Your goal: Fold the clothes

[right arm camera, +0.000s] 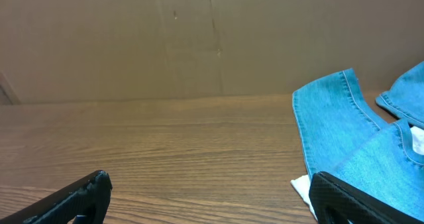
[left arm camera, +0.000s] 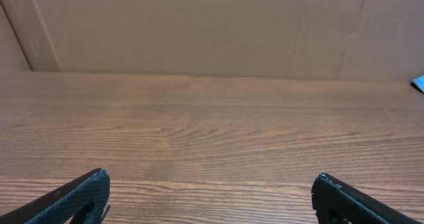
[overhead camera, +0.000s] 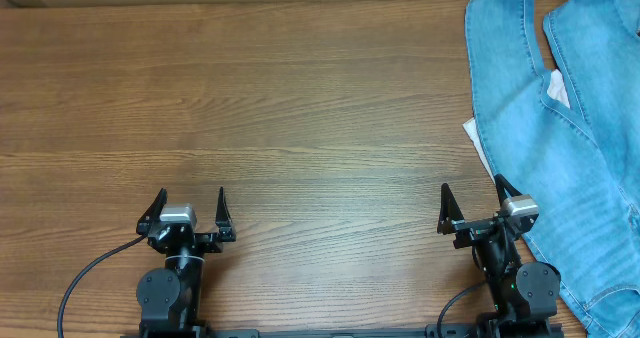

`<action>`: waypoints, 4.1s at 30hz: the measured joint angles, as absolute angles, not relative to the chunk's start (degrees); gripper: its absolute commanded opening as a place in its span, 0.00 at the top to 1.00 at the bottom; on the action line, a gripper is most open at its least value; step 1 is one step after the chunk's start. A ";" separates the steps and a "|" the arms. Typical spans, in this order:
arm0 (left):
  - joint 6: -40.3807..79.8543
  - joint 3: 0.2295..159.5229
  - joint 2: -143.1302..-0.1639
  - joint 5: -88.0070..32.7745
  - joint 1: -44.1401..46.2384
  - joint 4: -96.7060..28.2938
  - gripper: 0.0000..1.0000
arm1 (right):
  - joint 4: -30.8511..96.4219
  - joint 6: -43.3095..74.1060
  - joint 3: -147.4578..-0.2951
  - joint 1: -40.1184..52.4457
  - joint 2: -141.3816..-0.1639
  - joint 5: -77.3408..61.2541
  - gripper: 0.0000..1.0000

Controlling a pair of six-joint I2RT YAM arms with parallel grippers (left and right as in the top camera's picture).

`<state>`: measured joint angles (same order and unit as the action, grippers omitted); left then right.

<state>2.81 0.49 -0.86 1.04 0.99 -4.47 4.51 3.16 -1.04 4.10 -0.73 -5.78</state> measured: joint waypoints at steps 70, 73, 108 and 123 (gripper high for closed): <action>11.92 42.04 -45.78 -7.99 0.99 -33.28 0.00 | 35.99 4.62 -59.27 -3.81 -100.20 12.86 0.30; 11.92 42.04 -45.78 -7.99 0.99 -33.26 0.00 | 34.26 4.49 -59.27 -3.84 -101.08 13.89 0.39; 11.92 42.04 -45.78 -7.99 0.99 -33.26 0.00 | 30.13 5.80 -59.27 -3.81 -103.28 16.73 0.57; 11.92 42.04 -45.78 -8.01 0.99 -33.19 0.00 | 34.44 5.93 -61.41 -3.84 -103.37 16.78 0.96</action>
